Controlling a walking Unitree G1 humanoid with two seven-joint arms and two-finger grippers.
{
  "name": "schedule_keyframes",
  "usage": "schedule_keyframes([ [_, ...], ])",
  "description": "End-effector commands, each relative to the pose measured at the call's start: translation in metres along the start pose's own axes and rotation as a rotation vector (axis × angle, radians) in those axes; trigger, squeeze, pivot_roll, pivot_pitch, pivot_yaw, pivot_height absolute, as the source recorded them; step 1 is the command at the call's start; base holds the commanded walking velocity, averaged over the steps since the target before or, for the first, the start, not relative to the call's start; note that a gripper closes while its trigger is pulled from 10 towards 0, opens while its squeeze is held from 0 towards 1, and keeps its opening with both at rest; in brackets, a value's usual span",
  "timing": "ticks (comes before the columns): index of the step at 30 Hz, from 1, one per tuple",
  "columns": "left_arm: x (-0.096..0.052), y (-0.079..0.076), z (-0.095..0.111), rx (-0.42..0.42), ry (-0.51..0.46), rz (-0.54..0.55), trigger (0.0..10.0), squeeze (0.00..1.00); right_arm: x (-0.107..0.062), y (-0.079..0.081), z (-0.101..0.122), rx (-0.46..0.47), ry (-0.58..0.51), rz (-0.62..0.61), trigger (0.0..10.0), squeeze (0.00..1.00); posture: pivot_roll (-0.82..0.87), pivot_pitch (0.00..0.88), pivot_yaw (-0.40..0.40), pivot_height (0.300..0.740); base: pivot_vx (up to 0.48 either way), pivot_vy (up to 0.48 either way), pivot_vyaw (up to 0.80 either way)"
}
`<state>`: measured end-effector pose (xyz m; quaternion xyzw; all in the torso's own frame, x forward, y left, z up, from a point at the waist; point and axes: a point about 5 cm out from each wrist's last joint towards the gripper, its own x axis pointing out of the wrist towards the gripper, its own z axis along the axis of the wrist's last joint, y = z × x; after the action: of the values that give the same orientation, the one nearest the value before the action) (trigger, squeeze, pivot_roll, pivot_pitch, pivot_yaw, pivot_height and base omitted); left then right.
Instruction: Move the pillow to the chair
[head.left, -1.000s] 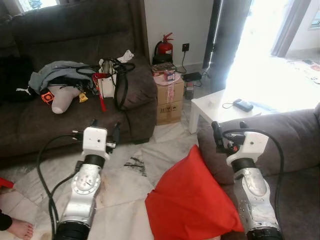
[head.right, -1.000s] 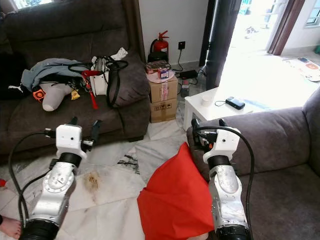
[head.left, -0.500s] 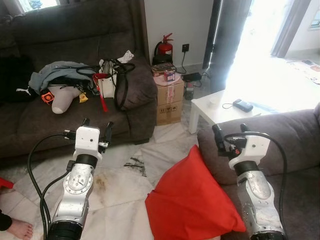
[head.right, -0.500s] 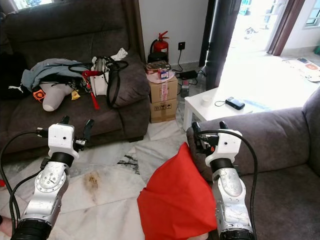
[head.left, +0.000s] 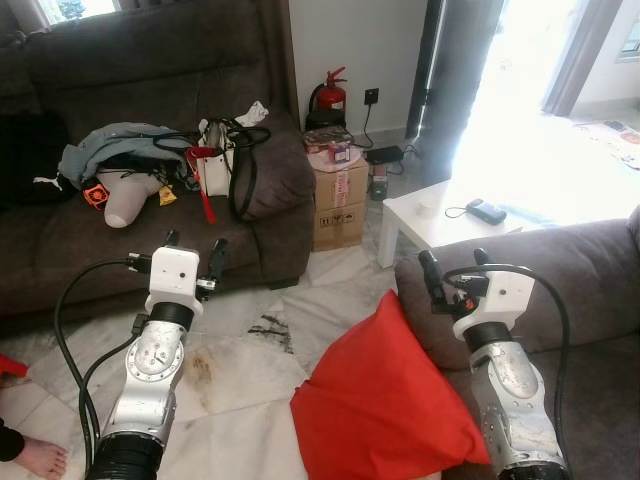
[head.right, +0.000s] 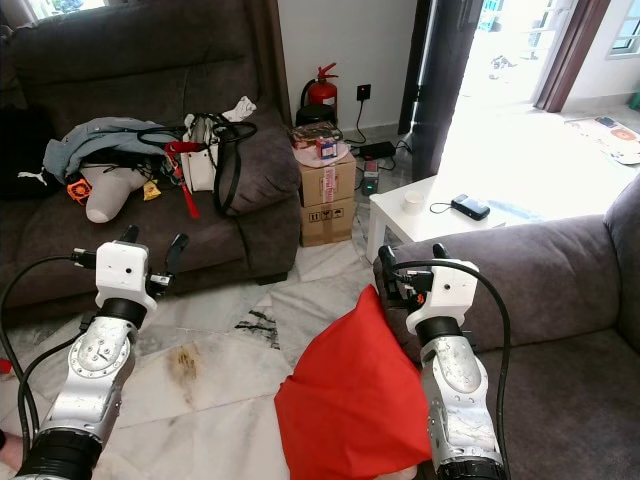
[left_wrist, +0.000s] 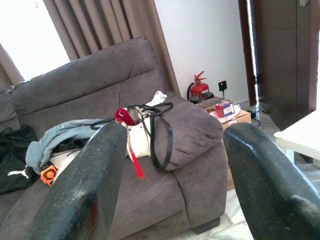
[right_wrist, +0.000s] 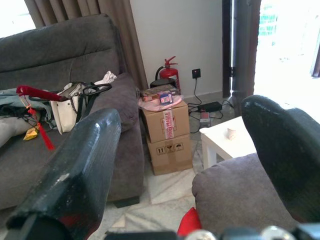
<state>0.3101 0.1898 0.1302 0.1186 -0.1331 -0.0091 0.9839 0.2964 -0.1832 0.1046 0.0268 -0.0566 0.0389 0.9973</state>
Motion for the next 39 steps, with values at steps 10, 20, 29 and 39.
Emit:
schedule_keyframes([
  [10, 0.001, -0.003, -0.001, -0.004, 0.005, -0.01, 10.0, 0.0, 0.003, 0.007, 0.001, 0.021, -0.009, -0.001, 10.0, 0.0, -0.04, 0.0, 0.057, 0.74, 0.0, 0.0, 0.0],
  [20, 0.0, -0.007, -0.001, -0.011, 0.005, -0.022, 10.0, 0.0, 0.004, 0.004, 0.0, 0.011, 0.004, -0.014, 10.0, 0.0, -0.04, 0.0, 0.057, 0.74, 0.0, 0.0, 0.0],
  [29, -0.001, -0.009, -0.002, -0.015, 0.009, -0.025, 10.0, 0.0, 0.008, 0.006, 0.0, 0.007, 0.01, -0.008, 10.0, 0.0, -0.04, 0.0, 0.054, 0.74, 0.0, 0.0, 0.0],
  [39, -0.001, -0.011, -0.003, -0.022, 0.013, -0.027, 10.0, 0.0, 0.009, 0.009, 0.001, 0.009, 0.01, -0.007, 10.0, 0.0, -0.05, 0.0, 0.057, 0.74, 0.0, 0.0, 0.0],
])
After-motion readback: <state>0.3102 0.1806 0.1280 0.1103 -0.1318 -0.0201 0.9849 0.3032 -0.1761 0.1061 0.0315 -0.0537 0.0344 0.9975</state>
